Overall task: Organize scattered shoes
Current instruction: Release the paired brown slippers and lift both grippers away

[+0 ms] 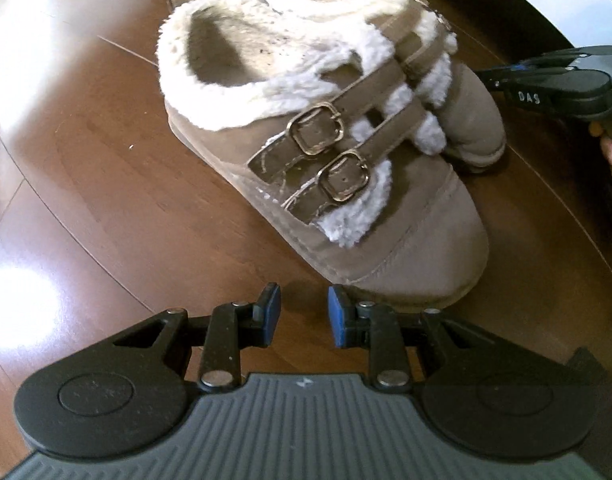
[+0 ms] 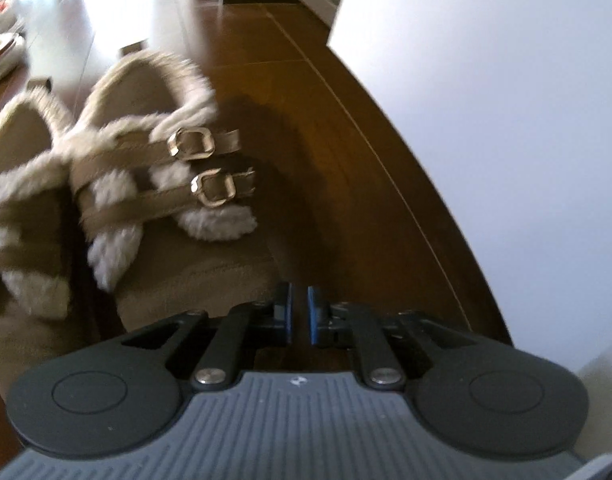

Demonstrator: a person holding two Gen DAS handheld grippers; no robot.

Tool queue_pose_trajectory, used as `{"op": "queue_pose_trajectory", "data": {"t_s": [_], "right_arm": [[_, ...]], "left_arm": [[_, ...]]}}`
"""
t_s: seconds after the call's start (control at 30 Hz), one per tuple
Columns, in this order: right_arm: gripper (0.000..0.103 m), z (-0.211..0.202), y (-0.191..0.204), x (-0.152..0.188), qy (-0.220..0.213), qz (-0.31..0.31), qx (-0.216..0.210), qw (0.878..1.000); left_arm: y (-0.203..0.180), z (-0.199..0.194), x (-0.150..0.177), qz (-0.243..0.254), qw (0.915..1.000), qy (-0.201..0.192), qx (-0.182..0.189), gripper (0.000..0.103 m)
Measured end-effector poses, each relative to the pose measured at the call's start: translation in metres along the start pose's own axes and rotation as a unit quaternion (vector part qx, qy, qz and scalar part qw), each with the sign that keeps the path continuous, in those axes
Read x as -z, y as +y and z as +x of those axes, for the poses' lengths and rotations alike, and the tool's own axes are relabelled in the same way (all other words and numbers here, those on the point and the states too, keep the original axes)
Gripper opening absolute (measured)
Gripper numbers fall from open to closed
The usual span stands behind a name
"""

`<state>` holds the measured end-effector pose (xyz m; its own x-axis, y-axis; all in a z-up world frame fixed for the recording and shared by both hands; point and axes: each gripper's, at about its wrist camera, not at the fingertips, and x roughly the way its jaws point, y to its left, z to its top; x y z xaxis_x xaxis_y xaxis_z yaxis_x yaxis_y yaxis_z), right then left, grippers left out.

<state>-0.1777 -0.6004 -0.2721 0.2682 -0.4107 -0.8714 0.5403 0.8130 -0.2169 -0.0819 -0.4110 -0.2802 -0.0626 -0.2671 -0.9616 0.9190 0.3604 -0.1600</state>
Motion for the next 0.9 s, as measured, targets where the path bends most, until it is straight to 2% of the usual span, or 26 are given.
{"op": "queue_pose_trajectory", "data": {"t_s": [0.13,0.2,0.23,0.27,0.33,0.4,0.47,0.57,0.7,0.9], "right_arm": [[0.011,-0.012,-0.001,-0.002,-0.003,0.018,0.009,1.000],[0.011,-0.034,0.000,-0.004,-0.023,0.031,-0.001,0.999],[0.020,-0.055,0.002,-0.005,-0.046,0.042,-0.014,0.998],[0.039,-0.072,0.004,-0.004,-0.064,0.051,-0.025,0.996],[0.052,-0.100,0.014,0.000,-0.079,0.064,-0.047,0.994],[0.052,-0.112,0.023,0.005,-0.061,0.064,-0.051,0.995],[0.052,-0.129,0.036,0.012,-0.052,0.077,-0.053,0.994],[0.053,-0.166,0.042,0.019,-0.065,0.105,-0.075,0.990],[0.059,-0.225,0.036,0.015,-0.084,0.125,-0.075,0.986],[0.063,-0.298,0.004,0.015,-0.111,0.153,-0.071,0.979]], "left_arm": [[0.006,-0.006,0.003,-0.005,1.0000,0.007,0.001,0.032],[0.014,-0.023,0.008,-0.008,1.0000,-0.002,-0.003,0.032],[0.020,-0.037,0.013,-0.013,0.9998,-0.010,-0.008,0.033],[0.026,-0.051,0.018,-0.019,0.9996,-0.018,-0.013,0.033],[0.040,-0.080,0.029,-0.033,0.9985,-0.034,-0.027,0.037],[0.054,-0.108,0.040,-0.055,0.9963,-0.046,-0.048,0.047],[0.064,-0.137,0.050,-0.071,0.9936,-0.057,-0.067,0.048],[0.063,-0.175,0.059,-0.075,0.9900,-0.081,-0.088,0.048],[0.048,-0.214,0.057,-0.080,0.9877,-0.113,-0.074,0.048],[0.004,-0.251,0.049,-0.033,0.9854,-0.159,-0.049,0.052]]}}
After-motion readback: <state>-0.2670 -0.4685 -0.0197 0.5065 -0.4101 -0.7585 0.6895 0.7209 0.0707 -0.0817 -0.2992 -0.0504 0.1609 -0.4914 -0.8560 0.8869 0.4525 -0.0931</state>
